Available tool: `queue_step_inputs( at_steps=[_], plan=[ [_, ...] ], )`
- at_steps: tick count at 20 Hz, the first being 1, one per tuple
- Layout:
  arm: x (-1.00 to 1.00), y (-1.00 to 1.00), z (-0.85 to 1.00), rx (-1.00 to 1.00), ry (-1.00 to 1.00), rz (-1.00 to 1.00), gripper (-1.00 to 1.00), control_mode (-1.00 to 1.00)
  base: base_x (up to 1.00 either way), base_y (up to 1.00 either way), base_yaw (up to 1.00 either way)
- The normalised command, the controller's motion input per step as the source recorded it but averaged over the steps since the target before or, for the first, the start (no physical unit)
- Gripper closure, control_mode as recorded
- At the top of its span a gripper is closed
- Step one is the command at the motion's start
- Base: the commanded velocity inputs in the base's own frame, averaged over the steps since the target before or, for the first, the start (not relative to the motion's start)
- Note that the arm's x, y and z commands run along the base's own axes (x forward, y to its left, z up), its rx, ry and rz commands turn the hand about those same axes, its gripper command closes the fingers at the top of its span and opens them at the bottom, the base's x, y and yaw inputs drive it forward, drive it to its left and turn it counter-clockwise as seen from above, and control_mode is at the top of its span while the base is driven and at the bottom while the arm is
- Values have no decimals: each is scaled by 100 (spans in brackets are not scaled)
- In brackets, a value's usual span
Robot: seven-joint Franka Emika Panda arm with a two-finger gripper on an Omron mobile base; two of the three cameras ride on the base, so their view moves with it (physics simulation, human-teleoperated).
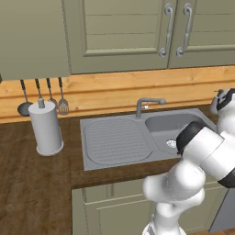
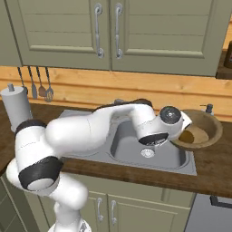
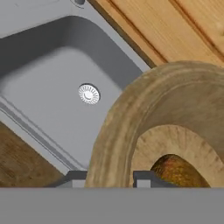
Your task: Pick the avocado from the sink and place it in the bowl. Then pick the bowl and place it in the microwave. Then close the microwave door and press the start button.
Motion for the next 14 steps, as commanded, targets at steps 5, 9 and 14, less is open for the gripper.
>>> queue_step_inputs(
  at_steps=[5,9,14],
  plan=[
    [-39,61,59,-4,4,40,100,-100,0,0,0],
    [-44,73,41,0,0,41,100,-100,0,0,0],
    [-35,81,43,-4,0,33,100,-100,0,0,0]
  ],
)
